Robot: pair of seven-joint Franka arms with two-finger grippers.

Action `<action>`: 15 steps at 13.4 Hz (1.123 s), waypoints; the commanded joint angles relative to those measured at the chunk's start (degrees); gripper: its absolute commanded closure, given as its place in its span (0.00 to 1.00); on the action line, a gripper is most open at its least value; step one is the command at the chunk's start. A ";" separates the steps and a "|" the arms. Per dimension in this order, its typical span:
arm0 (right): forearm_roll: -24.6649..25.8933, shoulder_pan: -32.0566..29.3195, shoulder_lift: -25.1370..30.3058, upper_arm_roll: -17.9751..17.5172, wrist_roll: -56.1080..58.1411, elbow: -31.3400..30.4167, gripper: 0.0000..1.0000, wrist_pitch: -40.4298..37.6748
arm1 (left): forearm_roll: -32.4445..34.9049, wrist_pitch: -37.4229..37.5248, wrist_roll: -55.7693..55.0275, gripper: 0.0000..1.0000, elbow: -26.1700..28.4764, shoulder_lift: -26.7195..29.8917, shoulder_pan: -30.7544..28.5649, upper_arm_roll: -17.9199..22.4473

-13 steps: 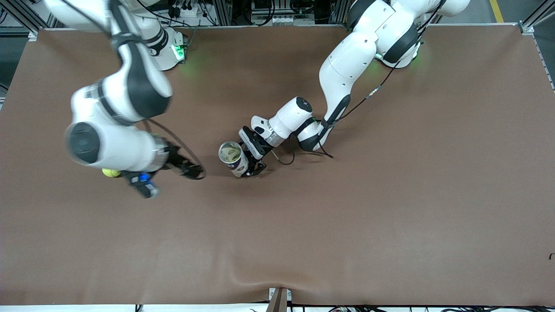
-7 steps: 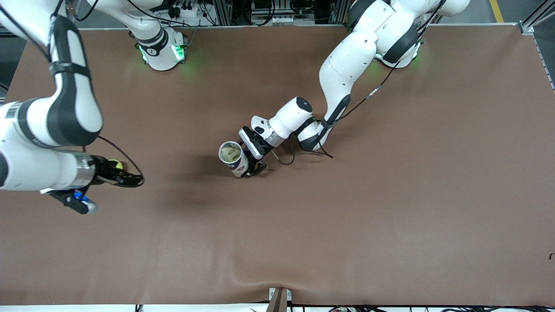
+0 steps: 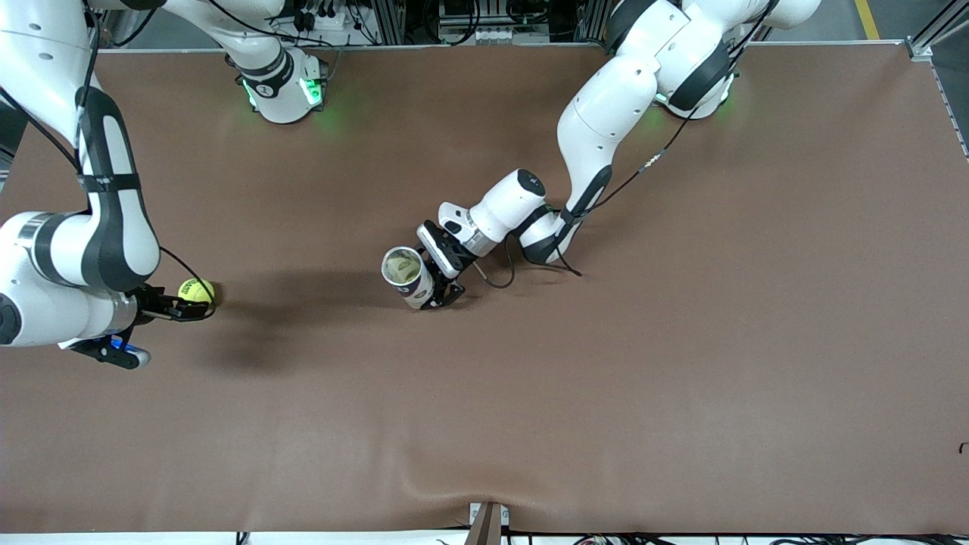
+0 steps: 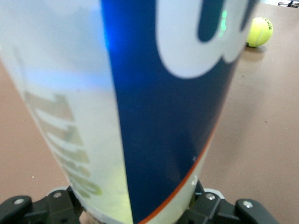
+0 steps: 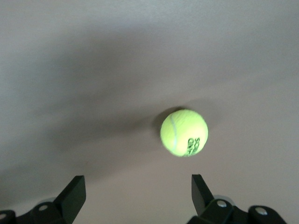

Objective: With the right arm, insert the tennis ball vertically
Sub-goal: 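Lower the right gripper onto the second tennis ball and grasp it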

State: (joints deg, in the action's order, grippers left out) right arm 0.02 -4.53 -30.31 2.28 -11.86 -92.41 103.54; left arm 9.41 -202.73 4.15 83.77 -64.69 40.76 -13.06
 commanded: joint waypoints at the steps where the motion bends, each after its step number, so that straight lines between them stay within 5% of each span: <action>1: 3.92 -1.35 1.40 -0.96 0.78 -5.93 0.00 6.83 | -1.06 -1.00 -0.37 0.16 -0.63 -0.70 0.90 0.67; 10: 5.87 -4.16 -0.53 -0.69 0.61 -15.25 0.00 18.09 | -1.06 -1.00 -0.37 0.16 -0.63 -0.79 0.90 0.67; 11: 5.87 -4.25 -0.71 -0.69 0.35 -15.52 0.06 18.28 | -1.06 -1.00 -0.37 0.16 -0.63 -0.79 0.90 0.76; 14: 5.87 -3.90 -0.36 -0.78 0.52 -15.09 0.91 17.49 | -1.06 -1.00 -0.37 0.16 -0.54 -0.88 0.90 0.76; 15: 5.78 -3.73 -0.01 -0.87 0.52 -13.78 1.00 16.10 | -1.06 -1.00 -0.37 0.16 -0.54 -0.79 0.90 0.76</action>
State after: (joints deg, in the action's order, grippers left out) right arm 4.61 -7.60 -31.85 2.42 -11.57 -106.68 120.84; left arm 9.41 -202.74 4.15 83.78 -64.69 40.77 -13.05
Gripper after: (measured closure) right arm 0.304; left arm 0.163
